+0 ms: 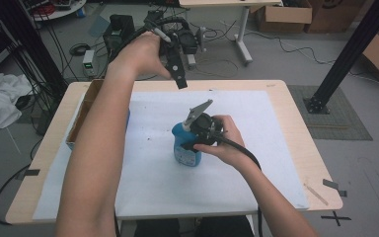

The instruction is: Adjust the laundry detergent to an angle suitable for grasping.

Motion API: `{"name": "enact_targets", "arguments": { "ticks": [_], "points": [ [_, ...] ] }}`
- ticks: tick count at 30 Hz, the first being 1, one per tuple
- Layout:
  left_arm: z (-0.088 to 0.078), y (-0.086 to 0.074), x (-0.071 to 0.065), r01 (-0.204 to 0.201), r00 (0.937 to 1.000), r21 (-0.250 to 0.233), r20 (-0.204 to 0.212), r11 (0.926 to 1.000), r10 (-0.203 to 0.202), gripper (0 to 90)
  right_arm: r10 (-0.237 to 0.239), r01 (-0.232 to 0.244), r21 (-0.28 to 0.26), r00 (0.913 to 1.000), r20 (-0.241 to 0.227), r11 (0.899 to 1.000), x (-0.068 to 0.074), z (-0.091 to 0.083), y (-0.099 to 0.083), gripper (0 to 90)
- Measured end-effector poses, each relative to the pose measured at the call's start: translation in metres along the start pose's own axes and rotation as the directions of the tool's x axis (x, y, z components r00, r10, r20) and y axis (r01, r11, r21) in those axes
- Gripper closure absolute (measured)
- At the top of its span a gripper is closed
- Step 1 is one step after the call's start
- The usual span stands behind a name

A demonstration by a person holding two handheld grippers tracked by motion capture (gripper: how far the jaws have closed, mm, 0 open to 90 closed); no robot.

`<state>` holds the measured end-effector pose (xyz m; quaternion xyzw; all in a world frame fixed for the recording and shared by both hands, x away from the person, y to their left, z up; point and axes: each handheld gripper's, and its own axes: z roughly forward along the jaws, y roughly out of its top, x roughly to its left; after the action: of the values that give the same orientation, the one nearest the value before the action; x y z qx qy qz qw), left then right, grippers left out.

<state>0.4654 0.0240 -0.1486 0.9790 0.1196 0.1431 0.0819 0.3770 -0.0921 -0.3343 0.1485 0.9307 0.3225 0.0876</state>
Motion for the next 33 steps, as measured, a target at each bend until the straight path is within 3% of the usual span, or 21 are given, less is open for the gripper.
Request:
{"name": "enact_targets", "arguments": {
  "ticks": [6, 9, 13, 18, 21, 22, 23, 30, 33],
  "points": [
    [-0.001, -0.002, 0.0, -0.003, 1.0, -0.002, 0.004, 1.0, 0.003, 1.0, -0.048, 0.047, -0.039, 0.9987, -0.016, 0.998, 0.002, -0.006, 0.003, 44.1],
    [-0.002, -0.003, 0.0, -0.003, 1.0, 0.001, 0.007, 1.0, 0.003, 1.0, -0.078, 0.074, -0.073, 0.9954, -0.056, 0.995, 0.0, -0.013, 0.006, 44.0],
    [-0.002, -0.004, -0.001, 0.004, 0.9999, -0.004, 0.012, 1.0, -0.003, 1.0, -0.132, 0.121, -0.092, 0.9837, -0.122, 0.988, 0.0, -0.018, 0.01, 44.0],
    [-0.002, -0.003, -0.001, -0.008, 0.9999, 0.002, 0.014, 1.0, 0.008, 0.9, -0.174, 0.158, -0.113, 0.9722, -0.156, 0.981, 0.001, -0.02, 0.011, 44.1],
    [-0.003, -0.004, -0.002, -0.003, 0.9999, 0.001, 0.016, 1.0, 0.003, 0.9, -0.21, 0.181, -0.149, 0.9548, -0.211, 0.972, 0.0, -0.021, 0.01, 44.1],
    [-0.003, -0.004, -0.002, -0.003, 0.9999, 0.001, 0.016, 1.0, 0.003, 0.9, -0.21, 0.181, -0.149, 0.9548, -0.211, 0.972, 0.0, -0.021, 0.01, 44.1],
    [-0.003, -0.004, -0.002, -0.008, 0.9998, 0.008, 0.016, 0.9999, 0.008, 0.9, -0.227, 0.193, -0.164, 0.9489, -0.219, 0.967, 0.0, -0.023, 0.01, 44.3],
    [-0.002, -0.005, -0.003, -0.003, 0.9999, 0.002, 0.016, 1.0, 0.003, 0.9, -0.251, 0.219, -0.162, 0.9443, -0.213, 0.962, 0.003, -0.018, 0.01, 44.5],
    [-0.002, -0.005, -0.003, -0.008, 0.9999, 0.009, 0.014, 0.9999, 0.008, 0.9, -0.267, 0.233, -0.168, 0.9378, -0.222, 0.958, 0.005, -0.011, 0.008, 44.5]
  ]
}}
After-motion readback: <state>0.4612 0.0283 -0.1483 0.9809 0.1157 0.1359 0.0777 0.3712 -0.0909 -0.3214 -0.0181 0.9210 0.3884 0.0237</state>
